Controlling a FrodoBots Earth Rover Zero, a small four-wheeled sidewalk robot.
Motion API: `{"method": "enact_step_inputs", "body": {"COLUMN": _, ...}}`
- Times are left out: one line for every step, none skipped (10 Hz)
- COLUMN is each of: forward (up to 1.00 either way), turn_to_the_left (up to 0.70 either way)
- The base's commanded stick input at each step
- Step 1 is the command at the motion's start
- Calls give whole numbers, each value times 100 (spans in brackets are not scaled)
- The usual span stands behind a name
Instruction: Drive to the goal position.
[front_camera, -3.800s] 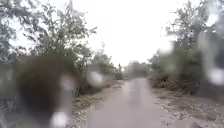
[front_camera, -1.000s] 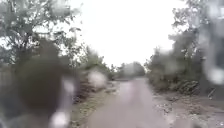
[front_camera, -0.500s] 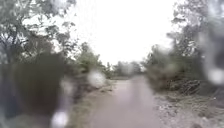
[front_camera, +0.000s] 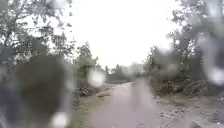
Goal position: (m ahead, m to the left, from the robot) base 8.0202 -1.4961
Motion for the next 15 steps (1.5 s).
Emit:
{"method": "enact_step_inputs", "body": {"forward": 45, "turn_to_the_left": 0}}
{"method": "enact_step_inputs", "body": {"forward": 45, "turn_to_the_left": 0}}
{"method": "enact_step_inputs", "body": {"forward": 45, "turn_to_the_left": -21}}
{"method": "enact_step_inputs", "body": {"forward": 45, "turn_to_the_left": -27}}
{"method": "enact_step_inputs", "body": {"forward": 45, "turn_to_the_left": -17}}
{"method": "enact_step_inputs", "body": {"forward": 45, "turn_to_the_left": -3}}
{"method": "enact_step_inputs", "body": {"forward": 45, "turn_to_the_left": 0}}
{"method": "enact_step_inputs", "body": {"forward": 45, "turn_to_the_left": 0}}
{"method": "enact_step_inputs", "body": {"forward": 45, "turn_to_the_left": -18}}
{"method": "enact_step_inputs", "body": {"forward": 45, "turn_to_the_left": -27}}
{"method": "enact_step_inputs", "body": {"forward": 45, "turn_to_the_left": -27}}
{"method": "enact_step_inputs", "body": {"forward": 45, "turn_to_the_left": 0}}
{"method": "enact_step_inputs", "body": {"forward": 45, "turn_to_the_left": 0}}
{"method": "enact_step_inputs", "body": {"forward": 45, "turn_to_the_left": 0}}
{"method": "enact_step_inputs", "body": {"forward": 45, "turn_to_the_left": 0}}
